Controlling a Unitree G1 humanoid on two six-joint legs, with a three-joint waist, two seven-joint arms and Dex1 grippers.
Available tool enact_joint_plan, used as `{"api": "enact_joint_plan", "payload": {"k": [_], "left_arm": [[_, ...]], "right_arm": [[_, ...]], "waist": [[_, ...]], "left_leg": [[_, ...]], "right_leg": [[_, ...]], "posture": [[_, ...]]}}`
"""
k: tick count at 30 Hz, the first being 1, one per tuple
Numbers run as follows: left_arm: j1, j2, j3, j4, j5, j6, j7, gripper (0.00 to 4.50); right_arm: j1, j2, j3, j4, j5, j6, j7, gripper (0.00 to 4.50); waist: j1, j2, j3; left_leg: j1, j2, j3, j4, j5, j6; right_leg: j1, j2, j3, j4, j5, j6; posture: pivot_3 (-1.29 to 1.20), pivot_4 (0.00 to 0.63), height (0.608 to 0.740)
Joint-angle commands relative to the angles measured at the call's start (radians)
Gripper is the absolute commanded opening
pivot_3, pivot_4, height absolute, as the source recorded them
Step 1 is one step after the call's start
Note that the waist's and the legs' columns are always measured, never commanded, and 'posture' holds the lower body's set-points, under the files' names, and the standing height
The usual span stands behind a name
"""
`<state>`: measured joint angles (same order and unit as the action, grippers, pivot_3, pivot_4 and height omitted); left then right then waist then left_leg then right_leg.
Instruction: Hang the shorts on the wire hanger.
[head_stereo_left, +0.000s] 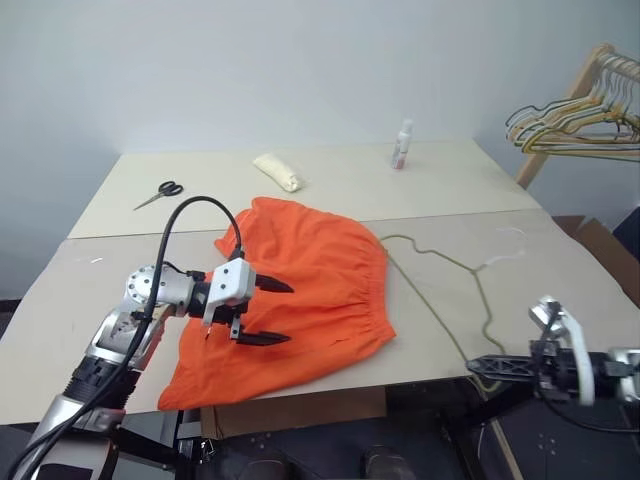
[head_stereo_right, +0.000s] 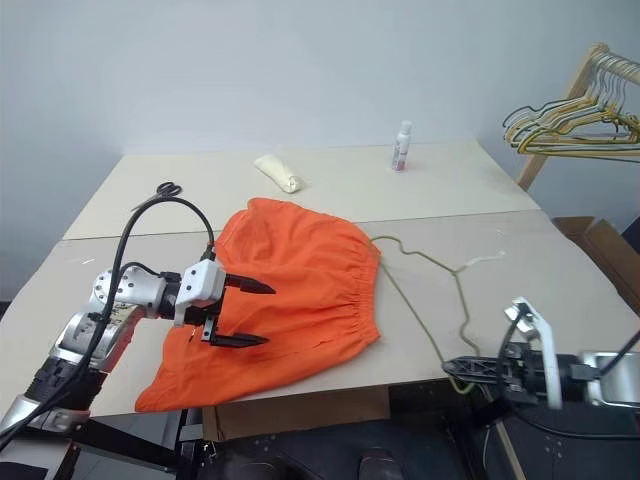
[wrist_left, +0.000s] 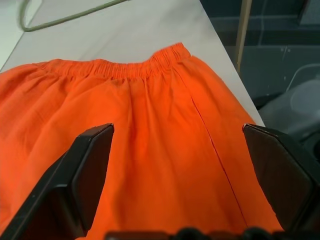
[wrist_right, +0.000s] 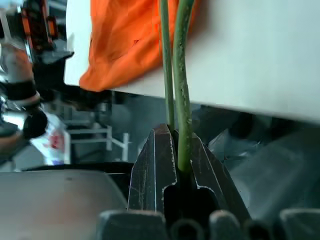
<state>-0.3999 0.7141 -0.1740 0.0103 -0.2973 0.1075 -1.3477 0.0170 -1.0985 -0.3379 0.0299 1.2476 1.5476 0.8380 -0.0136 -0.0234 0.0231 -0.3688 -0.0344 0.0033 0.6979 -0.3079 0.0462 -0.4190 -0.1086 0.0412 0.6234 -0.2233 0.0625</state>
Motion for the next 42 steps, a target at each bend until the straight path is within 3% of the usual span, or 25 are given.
{"api": "enact_joint_plan", "payload": {"k": [1,6,10,26,34,42], "left_arm": [[-0.004,0.0,0.015,-0.019,-0.014,-0.006,-0.004,4.48],[0.003,0.006,0.017,-0.026,-0.008,-0.003,0.001,4.48],[0.019,0.013,0.015,-0.031,-0.005,0.002,0.0,4.48],[0.037,0.014,0.012,-0.023,0.028,-0.023,0.014,4.48],[0.031,0.021,0.01,-0.032,0.038,-0.024,0.006,4.48],[0.036,0.046,0.019,-0.05,0.034,-0.016,0.005,4.48]], "right_arm": [[0.008,-0.05,0.06,0.044,-0.078,-0.058,0.147,0.0],[-0.012,-0.08,0.199,0.091,-0.209,-0.159,0.307,0.0],[-0.089,-0.038,0.285,0.159,-0.295,-0.209,0.357,0.0],[-0.119,-0.042,0.396,0.118,-0.374,-0.241,0.574,0.0],[-0.341,0.097,0.524,0.363,-0.54,-0.271,0.537,0.0],[-0.416,0.099,0.632,0.367,-0.58,-0.36,0.763,0.0]], "waist": [[-0.002,0.0,0.0],[-0.003,0.001,0.0],[-0.003,0.001,-0.001],[0.016,0.002,-0.001],[0.013,0.002,-0.002],[0.03,0.003,-0.003]], "left_leg": [[0.0,0.0,0.0,0.001,0.0,0.0],[0.0,0.001,0.001,0.003,0.0,0.001],[0.0,0.0,0.001,0.005,-0.001,0.001],[0.0,0.0,0.0,0.005,-0.001,0.001],[0.001,-0.001,0.0,0.006,-0.001,0.001],[0.0,-0.001,-0.001,0.006,-0.001,0.001]], "right_leg": [[0.0,0.001,0.0,0.0,0.0,0.0],[0.001,0.003,0.001,0.001,0.0,0.001],[0.002,0.003,0.0,0.001,0.0,0.002],[0.001,0.002,0.0,0.001,0.001,0.002],[0.001,0.002,0.001,0.002,0.001,0.002],[0.0,0.002,0.0,0.002,0.001,0.002]], "posture": [[-0.06,0.0,0.74],[-0.05,0.0,0.74],[-0.03,0.0,0.74],[-0.02,0.0,0.74],[0.01,0.0,0.74],[0.04,0.0,0.74]]}}
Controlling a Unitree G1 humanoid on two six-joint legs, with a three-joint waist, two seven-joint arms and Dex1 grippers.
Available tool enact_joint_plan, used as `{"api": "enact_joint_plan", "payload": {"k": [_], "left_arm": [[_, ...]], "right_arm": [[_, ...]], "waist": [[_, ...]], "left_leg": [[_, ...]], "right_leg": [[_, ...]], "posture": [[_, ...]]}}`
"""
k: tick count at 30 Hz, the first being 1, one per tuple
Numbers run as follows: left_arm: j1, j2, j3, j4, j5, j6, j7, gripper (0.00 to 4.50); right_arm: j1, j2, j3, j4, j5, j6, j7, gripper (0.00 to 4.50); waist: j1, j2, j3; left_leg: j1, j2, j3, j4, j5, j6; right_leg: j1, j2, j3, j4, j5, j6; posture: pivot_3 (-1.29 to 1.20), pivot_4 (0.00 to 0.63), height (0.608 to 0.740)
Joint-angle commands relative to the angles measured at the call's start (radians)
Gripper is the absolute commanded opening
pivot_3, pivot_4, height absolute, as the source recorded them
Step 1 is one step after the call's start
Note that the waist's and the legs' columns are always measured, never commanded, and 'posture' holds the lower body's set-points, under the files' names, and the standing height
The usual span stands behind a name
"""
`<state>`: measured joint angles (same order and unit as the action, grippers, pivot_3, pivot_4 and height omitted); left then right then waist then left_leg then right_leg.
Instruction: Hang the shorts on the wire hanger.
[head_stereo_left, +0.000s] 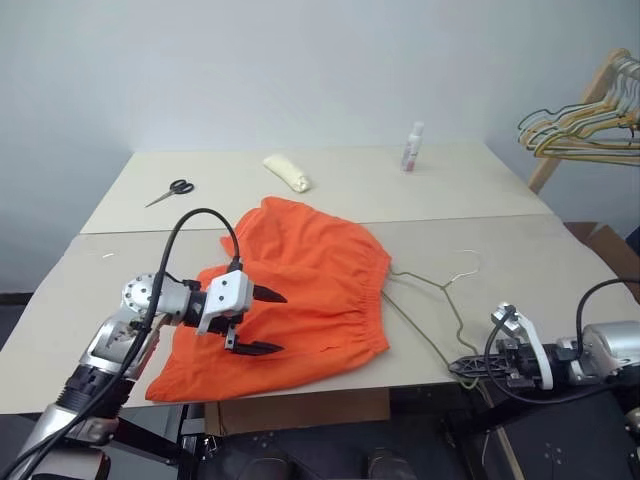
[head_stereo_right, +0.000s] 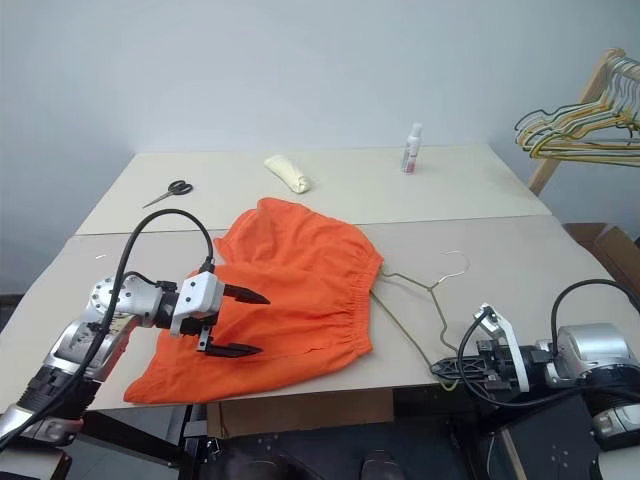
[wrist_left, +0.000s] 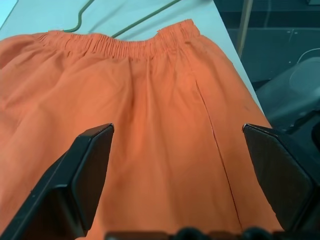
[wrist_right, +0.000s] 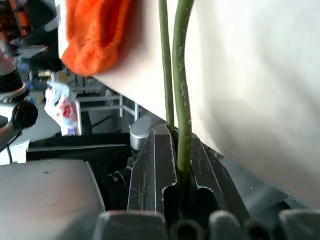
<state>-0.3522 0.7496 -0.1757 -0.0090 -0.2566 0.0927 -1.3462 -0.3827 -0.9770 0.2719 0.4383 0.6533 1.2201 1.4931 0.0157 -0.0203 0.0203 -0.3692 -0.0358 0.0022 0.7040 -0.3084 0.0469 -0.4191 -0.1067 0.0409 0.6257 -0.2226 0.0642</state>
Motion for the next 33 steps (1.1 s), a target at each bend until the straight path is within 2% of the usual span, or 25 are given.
{"api": "enact_joint_plan", "payload": {"k": [1,10,15,19,24,28,33], "left_arm": [[-0.011,0.012,0.019,-0.032,-0.005,-0.001,0.006,4.48],[0.0,0.014,0.014,-0.049,0.003,0.004,0.019,4.48],[0.009,0.009,0.009,-0.066,0.004,0.009,0.03,4.48],[0.014,0.003,0.005,-0.075,0.009,0.012,0.038,4.48],[0.018,0.0,0.004,-0.079,0.017,0.01,0.047,4.48],[0.03,-0.001,-0.003,-0.075,0.029,-0.004,0.054,4.48],[0.008,-0.019,-0.02,-0.058,0.038,-0.013,0.054,4.48]], "right_arm": [[-0.034,-0.016,0.034,-0.029,0.006,-0.022,0.118,0.0],[-0.24,0.126,0.098,0.265,-0.127,-0.04,0.104,0.0],[-0.293,0.177,0.133,0.316,-0.153,-0.064,0.121,0.0],[-0.356,0.23,0.102,0.424,-0.206,-0.077,0.099,0.0],[-0.4,0.261,-0.001,0.54,-0.231,-0.103,0.026,0.0],[-0.37,0.268,-0.086,0.508,-0.218,-0.106,-0.013,0.0],[-0.206,0.304,-0.204,0.174,-0.217,-0.243,-0.196,0.0]], "waist": [[0.0,0.0,0.0],[-0.004,0.0,0.0],[-0.004,-0.002,-0.002],[-0.01,-0.003,-0.004],[-0.009,-0.003,-0.004],[-0.005,-0.003,-0.005],[-0.004,-0.004,-0.007]], "left_leg": [[0.0,0.0,0.0,0.0,0.0,0.0],[0.0,0.0,0.0,0.0,0.0,-0.001],[0.0,-0.001,-0.001,0.001,0.001,-0.001],[0.001,0.0,-0.001,0.001,0.001,-0.001],[0.001,-0.001,-0.001,0.001,0.001,-0.002],[0.001,-0.001,-0.002,0.001,0.001,-0.003],[0.0,-0.001,-0.002,0.0,0.001,-0.003]], "right_leg": [[0.0,0.0,0.0,0.0,0.0,0.0],[-0.001,0.0,0.0,0.001,0.0,0.0],[0.0,0.0,0.0,0.001,0.0,0.0],[0.0,0.0,0.0,0.002,0.0,0.0],[0.0,0.0,0.0,0.002,0.0,-0.001],[-0.001,-0.001,0.0,0.002,0.0,-0.001],[-0.001,-0.001,0.0,0.003,0.0,-0.001]], "posture": [[0.04,0.0,0.74],[0.06,0.0,0.74],[0.06,0.0,0.74],[0.07,0.0,0.74],[0.07,0.0,0.74],[0.06,0.0,0.74],[0.04,0.0,0.74]]}}
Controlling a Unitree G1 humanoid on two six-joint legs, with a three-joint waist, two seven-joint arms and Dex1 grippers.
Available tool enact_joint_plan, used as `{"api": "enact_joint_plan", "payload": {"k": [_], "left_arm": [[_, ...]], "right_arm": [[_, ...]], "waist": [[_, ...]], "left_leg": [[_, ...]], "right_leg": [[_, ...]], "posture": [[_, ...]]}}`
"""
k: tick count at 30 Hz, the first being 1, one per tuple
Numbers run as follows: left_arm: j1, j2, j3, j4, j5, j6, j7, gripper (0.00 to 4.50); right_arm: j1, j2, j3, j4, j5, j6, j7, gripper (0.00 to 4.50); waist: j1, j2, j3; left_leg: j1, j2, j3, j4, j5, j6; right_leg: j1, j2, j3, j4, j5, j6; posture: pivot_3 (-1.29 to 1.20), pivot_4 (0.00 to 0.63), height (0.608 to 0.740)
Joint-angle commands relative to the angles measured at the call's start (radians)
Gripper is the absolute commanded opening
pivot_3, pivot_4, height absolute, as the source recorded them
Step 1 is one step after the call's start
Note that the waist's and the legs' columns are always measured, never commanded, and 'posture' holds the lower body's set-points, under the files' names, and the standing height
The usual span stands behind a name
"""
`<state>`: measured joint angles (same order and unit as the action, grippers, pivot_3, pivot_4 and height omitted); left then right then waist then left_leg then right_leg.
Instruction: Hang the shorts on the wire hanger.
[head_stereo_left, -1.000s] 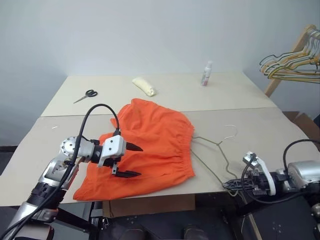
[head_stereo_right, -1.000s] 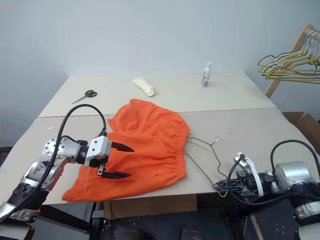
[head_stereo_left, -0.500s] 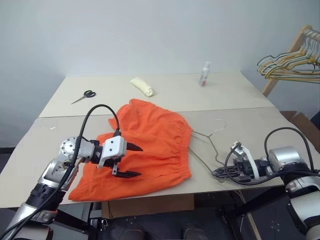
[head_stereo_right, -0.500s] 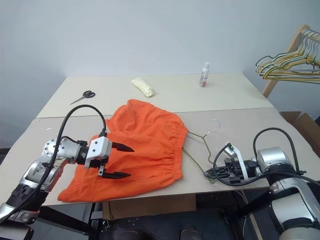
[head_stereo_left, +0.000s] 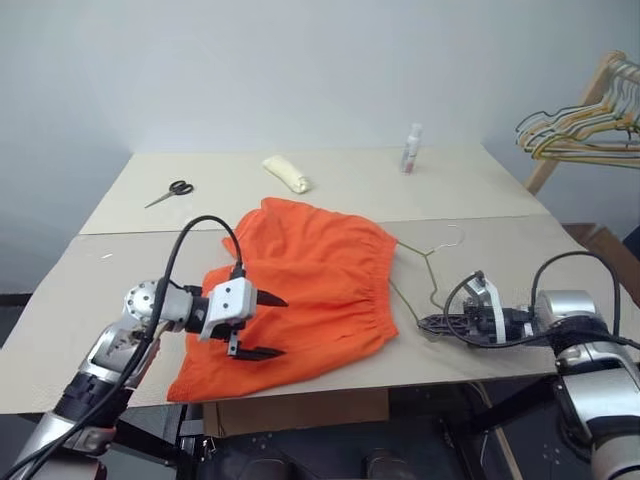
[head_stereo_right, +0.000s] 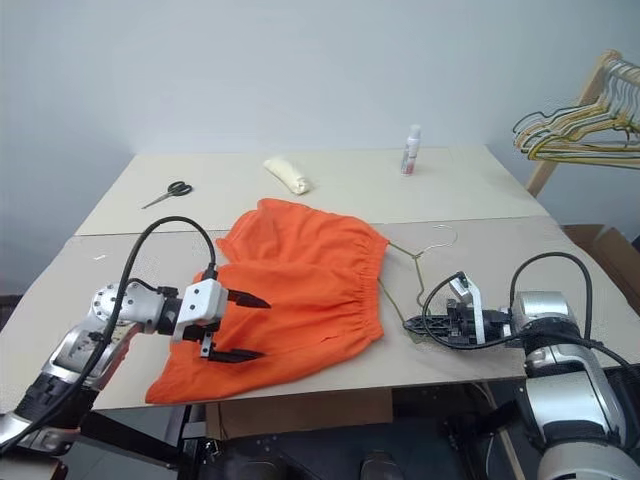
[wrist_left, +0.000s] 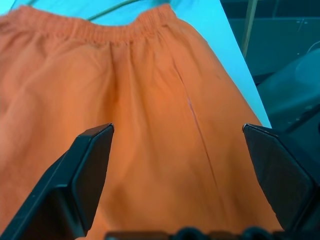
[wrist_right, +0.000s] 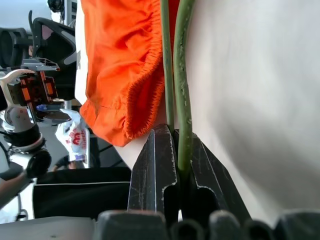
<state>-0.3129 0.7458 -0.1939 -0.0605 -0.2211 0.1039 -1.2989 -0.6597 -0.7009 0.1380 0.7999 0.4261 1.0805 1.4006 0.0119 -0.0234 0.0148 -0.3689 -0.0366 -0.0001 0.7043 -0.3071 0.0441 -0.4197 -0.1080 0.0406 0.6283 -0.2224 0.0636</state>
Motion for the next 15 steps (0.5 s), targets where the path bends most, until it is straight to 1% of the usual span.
{"api": "enact_joint_plan", "payload": {"k": [1,4,7,8,12,15], "left_arm": [[-0.04,-0.022,-0.001,0.001,0.002,-0.026,0.009,4.48],[-0.084,-0.048,0.017,0.036,-0.008,-0.037,0.02,4.48],[-0.172,-0.098,0.062,0.096,-0.027,-0.042,0.074,4.48],[-0.218,-0.125,0.083,0.123,-0.034,-0.047,0.108,4.48],[-0.449,-0.215,0.158,0.253,-0.073,-0.017,0.213,4.48],[-0.607,-0.228,0.16,0.386,-0.067,-0.05,0.177,4.48]], "right_arm": [[0.097,0.035,-0.088,-0.244,0.009,-0.116,-0.135,0.0],[0.188,0.046,-0.132,-0.438,0.009,-0.205,-0.198,0.0],[0.231,0.048,-0.166,-0.557,0.005,-0.283,-0.255,0.0],[0.233,0.042,-0.169,-0.581,0.002,-0.288,-0.27,0.0],[0.256,-0.002,-0.144,-0.674,-0.054,-0.406,-0.289,0.0],[0.266,-0.024,-0.122,-0.721,-0.091,-0.498,-0.286,0.0]], "waist": [[-0.002,-0.001,-0.002],[-0.003,-0.001,-0.002],[-0.002,0.0,-0.002],[-0.002,0.0,-0.002],[0.003,0.0,-0.001],[0.0,0.0,-0.001]], "left_leg": [[0.0,0.0,0.0,0.0,0.0,0.0],[0.001,0.0,0.0,0.0,0.0,0.0],[0.0,-0.001,0.0,0.0,0.0,0.0],[0.0,-0.001,0.0,0.0,0.0,0.0],[-0.001,-0.002,-0.001,0.001,0.0,0.0],[-0.001,-0.003,0.0,0.001,0.0,-0.001]], "right_leg": [[0.0,0.0,0.0,0.0,0.0,0.0],[0.0,0.0,0.0,0.001,0.0,0.0],[-0.001,0.0,0.0,0.001,0.0,0.0],[-0.001,0.0,0.0,0.001,0.0,0.0],[0.0,0.0,-0.001,0.0,0.0,0.0],[0.0,0.0,-0.001,-0.001,0.0,0.001]], "posture": [[0.04,0.0,0.74],[0.03,0.0,0.74],[0.02,0.0,0.74],[0.02,0.0,0.74],[0.02,0.0,0.74],[0.02,0.0,0.74]]}}
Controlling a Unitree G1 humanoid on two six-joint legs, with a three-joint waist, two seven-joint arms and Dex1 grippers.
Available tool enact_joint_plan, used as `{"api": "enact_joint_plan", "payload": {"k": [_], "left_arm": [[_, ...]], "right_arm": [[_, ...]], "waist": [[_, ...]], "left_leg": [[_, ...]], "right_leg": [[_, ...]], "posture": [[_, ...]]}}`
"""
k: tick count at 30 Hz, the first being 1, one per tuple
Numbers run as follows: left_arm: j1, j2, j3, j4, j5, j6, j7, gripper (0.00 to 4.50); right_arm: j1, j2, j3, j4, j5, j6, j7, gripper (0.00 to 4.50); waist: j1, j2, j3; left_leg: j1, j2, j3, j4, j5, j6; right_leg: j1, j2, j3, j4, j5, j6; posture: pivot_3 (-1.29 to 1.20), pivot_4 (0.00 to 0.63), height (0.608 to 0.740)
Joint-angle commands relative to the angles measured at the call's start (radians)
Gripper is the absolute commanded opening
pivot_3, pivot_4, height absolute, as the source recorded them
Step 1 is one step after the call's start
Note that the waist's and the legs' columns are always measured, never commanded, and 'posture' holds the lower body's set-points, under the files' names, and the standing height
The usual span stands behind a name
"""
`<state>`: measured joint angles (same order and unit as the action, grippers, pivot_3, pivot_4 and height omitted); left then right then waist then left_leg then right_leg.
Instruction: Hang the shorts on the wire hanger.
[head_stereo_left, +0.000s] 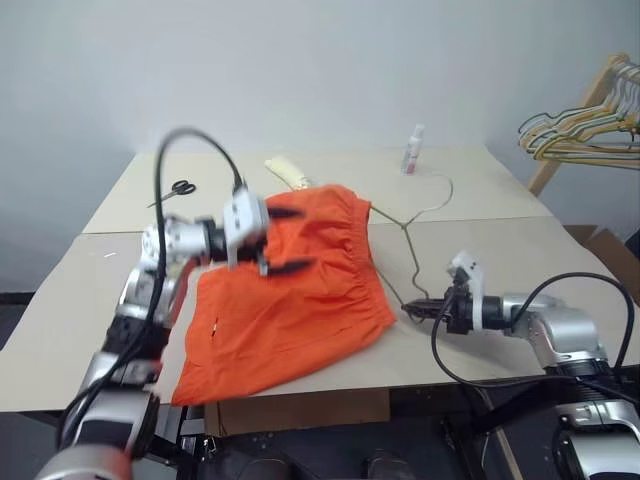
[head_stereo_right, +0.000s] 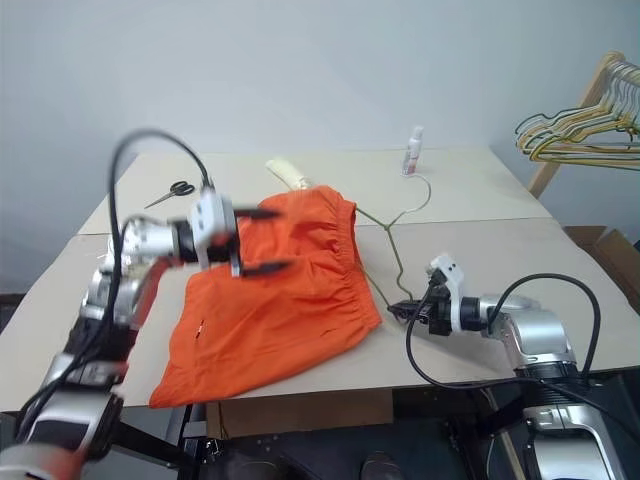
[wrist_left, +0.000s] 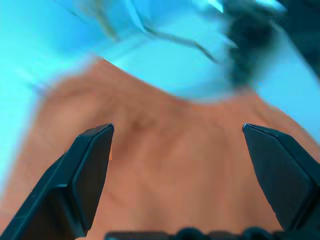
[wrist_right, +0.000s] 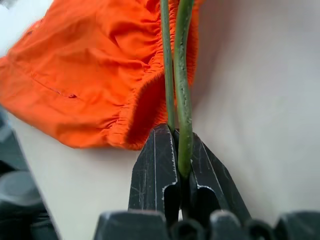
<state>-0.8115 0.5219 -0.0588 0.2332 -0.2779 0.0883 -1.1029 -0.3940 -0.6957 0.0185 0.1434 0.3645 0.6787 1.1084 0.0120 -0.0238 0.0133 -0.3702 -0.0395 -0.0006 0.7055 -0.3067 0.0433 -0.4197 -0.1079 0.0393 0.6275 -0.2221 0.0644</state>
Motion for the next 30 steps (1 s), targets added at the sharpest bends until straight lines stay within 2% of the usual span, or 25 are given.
{"api": "enact_joint_plan", "payload": {"k": [1,10,17,24,27,30], "left_arm": [[-0.147,-0.007,0.017,0.134,0.0,-0.06,-0.042,4.48],[-0.431,0.031,-0.154,0.555,0.153,-0.287,-0.465,4.48],[-0.536,0.009,-0.222,0.777,0.302,-0.444,-0.491,4.48],[-0.579,0.019,-0.331,0.844,0.294,-0.408,-0.512,4.48],[-0.589,0.029,-0.386,0.85,0.272,-0.372,-0.512,3.88],[-0.589,0.036,-0.425,0.853,0.272,-0.373,-0.512,2.93]], "right_arm": [[0.004,-0.035,0.006,-0.076,-0.045,-0.135,0.008,0.0],[-0.075,-0.037,0.108,-0.146,-0.133,-0.174,-0.006,0.0],[-0.11,-0.025,0.158,-0.177,-0.194,-0.227,-0.027,0.0],[-0.124,-0.029,0.202,-0.155,-0.234,-0.248,-0.018,0.0],[-0.127,-0.028,0.212,-0.155,-0.253,-0.267,-0.019,0.0],[-0.137,-0.021,0.21,-0.166,-0.251,-0.254,-0.017,0.0]], "waist": [[-0.002,0.0,0.0],[-0.029,0.0,0.0],[-0.026,0.0,0.001],[-0.027,-0.001,0.001],[-0.027,-0.001,0.001],[-0.027,-0.001,0.001]], "left_leg": [[0.0,0.0,0.0,0.0,0.001,-0.001],[0.001,-0.001,0.003,0.0,0.0,0.001],[-0.001,0.0,0.003,0.003,-0.001,0.003],[-0.003,0.0,0.002,0.007,-0.002,0.005],[-0.004,0.0,0.002,0.007,-0.002,0.005],[-0.005,0.0,0.002,0.007,-0.002,0.005]], "right_leg": [[0.0,0.0,0.0,0.0,0.0,0.0],[0.001,0.002,0.001,-0.001,0.0,0.0],[0.001,0.003,0.001,0.0,0.0,0.001],[0.0,0.004,0.001,0.002,0.0,0.002],[-0.001,0.004,0.001,0.003,0.0,0.002],[-0.001,0.004,0.001,0.003,0.0,0.002]], "posture": [[0.02,0.0,0.74],[0.0,0.0,0.74],[0.0,0.0,0.74],[0.0,0.0,0.74],[0.0,0.0,0.74],[0.0,0.0,0.74]]}}
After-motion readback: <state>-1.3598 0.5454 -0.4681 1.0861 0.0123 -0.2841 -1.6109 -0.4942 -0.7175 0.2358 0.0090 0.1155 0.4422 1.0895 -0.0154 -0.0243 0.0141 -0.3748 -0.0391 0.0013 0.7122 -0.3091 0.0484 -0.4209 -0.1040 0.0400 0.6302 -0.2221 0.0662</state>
